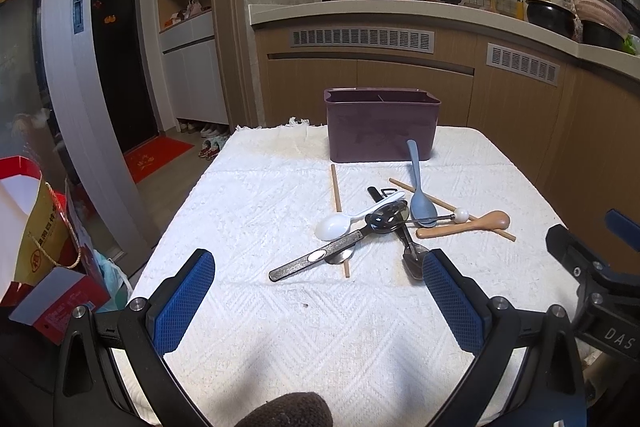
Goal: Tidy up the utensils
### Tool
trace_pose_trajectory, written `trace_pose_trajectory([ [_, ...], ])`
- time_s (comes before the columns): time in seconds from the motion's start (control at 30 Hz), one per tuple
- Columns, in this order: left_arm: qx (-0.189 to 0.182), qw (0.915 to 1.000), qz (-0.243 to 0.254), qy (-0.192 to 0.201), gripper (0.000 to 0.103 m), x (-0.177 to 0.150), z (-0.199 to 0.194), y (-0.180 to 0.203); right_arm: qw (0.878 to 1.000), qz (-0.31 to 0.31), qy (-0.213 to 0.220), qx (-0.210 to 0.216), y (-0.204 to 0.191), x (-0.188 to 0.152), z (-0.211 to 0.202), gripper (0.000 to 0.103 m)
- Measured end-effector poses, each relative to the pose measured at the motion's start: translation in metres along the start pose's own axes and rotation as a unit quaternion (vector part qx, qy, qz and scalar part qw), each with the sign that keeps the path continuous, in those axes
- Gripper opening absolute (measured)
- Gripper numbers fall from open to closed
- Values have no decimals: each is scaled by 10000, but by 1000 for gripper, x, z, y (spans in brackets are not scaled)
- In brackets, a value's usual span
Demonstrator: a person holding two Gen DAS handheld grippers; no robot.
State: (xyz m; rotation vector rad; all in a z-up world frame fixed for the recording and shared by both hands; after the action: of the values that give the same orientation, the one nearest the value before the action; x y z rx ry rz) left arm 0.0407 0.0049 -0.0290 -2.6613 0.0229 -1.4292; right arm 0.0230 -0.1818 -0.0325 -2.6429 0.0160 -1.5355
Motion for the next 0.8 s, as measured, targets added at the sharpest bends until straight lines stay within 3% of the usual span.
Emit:
trace_pose_trajectory([
  [0.2, -261, 9994, 214, 35, 103, 10, 15, -3, 10000, -66, -31, 6, 5, 12, 12, 103],
  [0.4, -656, 9964, 509, -168, 103, 21, 38, 4, 9993, -231, -276, 99, 6, 21, 42, 103],
  [0.6, -521, 9971, 552, 99, 103, 35, 58, 2, 9986, -169, -459, 184, 12, 35, 72, 102],
  [0.7, -524, 9964, 666, 3, 103, 43, 73, 0, 9983, -180, -511, 234, 14, 44, 87, 102],
  [0.8, -818, 9898, 1138, -272, 103, 44, 89, 6, 9970, -118, -661, 387, 17, 56, 105, 94],
])
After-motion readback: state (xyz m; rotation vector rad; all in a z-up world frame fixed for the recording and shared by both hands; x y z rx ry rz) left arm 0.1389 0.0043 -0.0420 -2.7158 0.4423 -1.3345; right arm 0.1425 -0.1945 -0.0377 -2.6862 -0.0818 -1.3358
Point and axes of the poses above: each gripper's, at about its wrist camera, not at the fingertips, and z roughly the way its jaws point, y to its right, x to its top, the point moved 2 cm from there along z, roughly the way its jaws point, and after that the axes turned 7 degrees about x, right-handed, at the moved point
